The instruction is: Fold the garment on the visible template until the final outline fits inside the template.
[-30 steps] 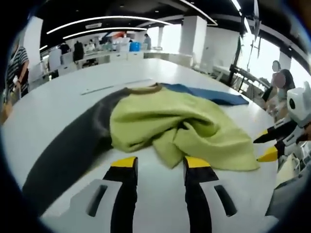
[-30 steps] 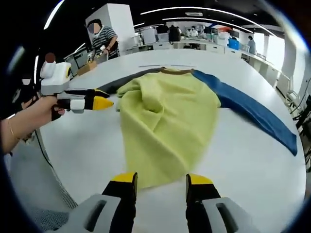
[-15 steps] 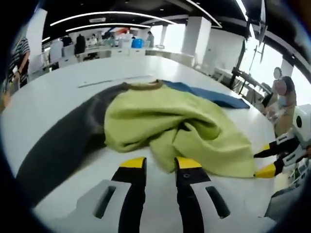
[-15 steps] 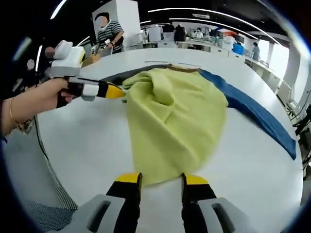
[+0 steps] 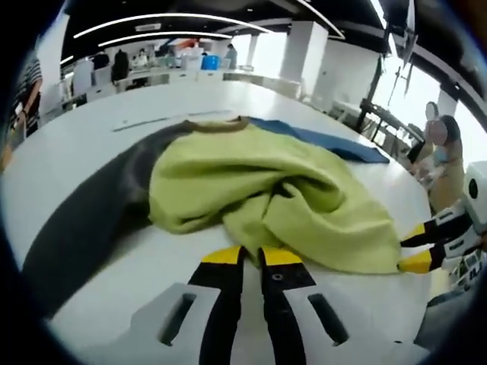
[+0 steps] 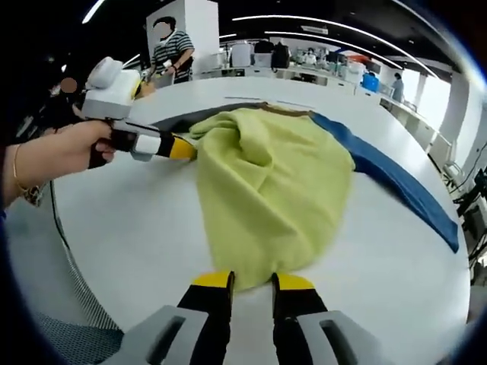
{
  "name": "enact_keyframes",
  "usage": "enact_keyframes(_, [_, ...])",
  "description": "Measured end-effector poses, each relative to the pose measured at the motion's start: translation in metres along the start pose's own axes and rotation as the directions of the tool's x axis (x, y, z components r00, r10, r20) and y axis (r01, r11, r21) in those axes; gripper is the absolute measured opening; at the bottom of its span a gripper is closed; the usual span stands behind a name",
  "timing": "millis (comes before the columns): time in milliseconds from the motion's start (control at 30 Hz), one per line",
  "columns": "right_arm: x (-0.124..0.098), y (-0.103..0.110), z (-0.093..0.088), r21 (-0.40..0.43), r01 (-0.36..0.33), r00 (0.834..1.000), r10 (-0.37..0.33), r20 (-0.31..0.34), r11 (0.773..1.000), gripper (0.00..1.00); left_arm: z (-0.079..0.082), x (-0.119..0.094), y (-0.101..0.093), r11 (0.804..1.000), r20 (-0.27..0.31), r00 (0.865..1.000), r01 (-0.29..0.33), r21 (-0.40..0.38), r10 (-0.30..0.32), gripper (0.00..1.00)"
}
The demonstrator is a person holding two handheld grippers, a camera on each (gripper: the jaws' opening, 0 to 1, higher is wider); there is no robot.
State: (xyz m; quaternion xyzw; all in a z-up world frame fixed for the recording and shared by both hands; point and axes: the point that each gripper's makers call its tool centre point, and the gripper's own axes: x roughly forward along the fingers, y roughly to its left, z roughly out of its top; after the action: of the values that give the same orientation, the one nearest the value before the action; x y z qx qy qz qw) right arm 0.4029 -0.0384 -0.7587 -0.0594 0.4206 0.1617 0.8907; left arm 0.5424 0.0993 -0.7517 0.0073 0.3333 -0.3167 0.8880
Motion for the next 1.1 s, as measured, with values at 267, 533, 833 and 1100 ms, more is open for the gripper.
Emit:
enact_keyframes(267, [-0.001,0.0,-0.001,0.068,-0.028,1.0,0.027,0.015,0.997,0.02,0.003,-0.001,0.0,1.0,0.012,1.0,0.003,0.025,-0.004,0.0])
enact_keyframes(533, [-0.009,-0.006,0.0,0.061,-0.047,0.999,0.046,0.005,0.997,0.0,0.009,-0.015,-0.002,1.0,0.035,0.999,0.016,0.018,-0.017,0.0])
enact_keyframes(833, [-0.021,-0.014,0.006,0.031,-0.051,0.999,0.051,-0.001,0.998,0.0,0.015,-0.041,0.004,1.0,0.066,0.998,0.013,0.016,-0.014,0.0])
enact_keyframes(1100, [-0.033,-0.023,0.01,0.07,-0.043,0.999,0.043,-0.002,0.997,0.0,0.018,-0.064,0.007,1.0,0.088,0.996,0.016,-0.013,-0.014,0.0])
